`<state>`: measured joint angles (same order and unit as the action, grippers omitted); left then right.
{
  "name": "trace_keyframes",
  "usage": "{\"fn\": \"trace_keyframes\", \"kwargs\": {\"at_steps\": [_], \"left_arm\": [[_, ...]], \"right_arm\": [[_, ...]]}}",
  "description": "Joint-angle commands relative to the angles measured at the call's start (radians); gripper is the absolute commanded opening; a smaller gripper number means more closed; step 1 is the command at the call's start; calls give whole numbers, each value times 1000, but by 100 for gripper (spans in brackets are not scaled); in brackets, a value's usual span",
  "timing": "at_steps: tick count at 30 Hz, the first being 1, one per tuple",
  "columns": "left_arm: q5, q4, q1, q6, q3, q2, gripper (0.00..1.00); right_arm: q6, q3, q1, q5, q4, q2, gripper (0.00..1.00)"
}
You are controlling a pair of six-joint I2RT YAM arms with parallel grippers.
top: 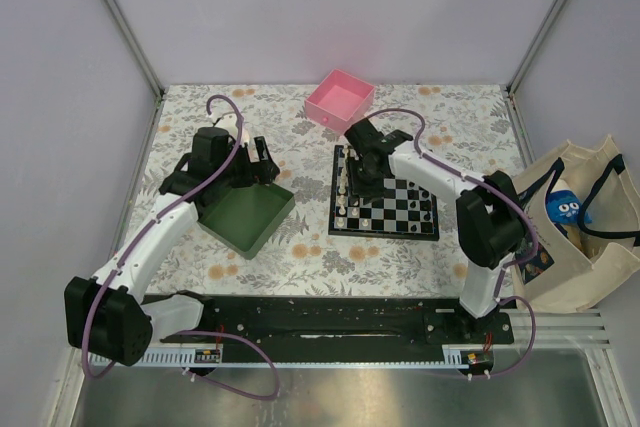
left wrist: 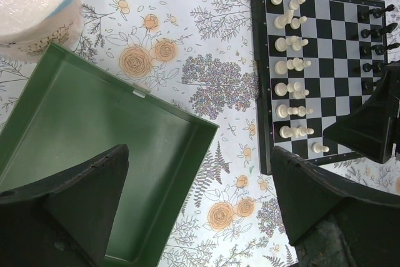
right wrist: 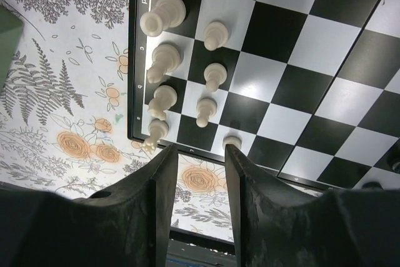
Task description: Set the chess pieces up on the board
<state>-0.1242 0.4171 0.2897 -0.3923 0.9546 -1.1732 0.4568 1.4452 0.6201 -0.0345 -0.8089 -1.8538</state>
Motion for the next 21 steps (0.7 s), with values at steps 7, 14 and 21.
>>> {"fn": "trace_keyframes", "kwargs": {"at_steps": [7,14,21], "left_arm": [[-11,-35,3,0,0,21,99],[-6,-37,3,-2,3,18,99],[-14,-40,2,-3,3,10,99]], "right_arm": [[9,-84,9,28,-7,90,45],[14,-146,9,19,7,97,42],[17,-152,9,-1,19,67,39]]}}
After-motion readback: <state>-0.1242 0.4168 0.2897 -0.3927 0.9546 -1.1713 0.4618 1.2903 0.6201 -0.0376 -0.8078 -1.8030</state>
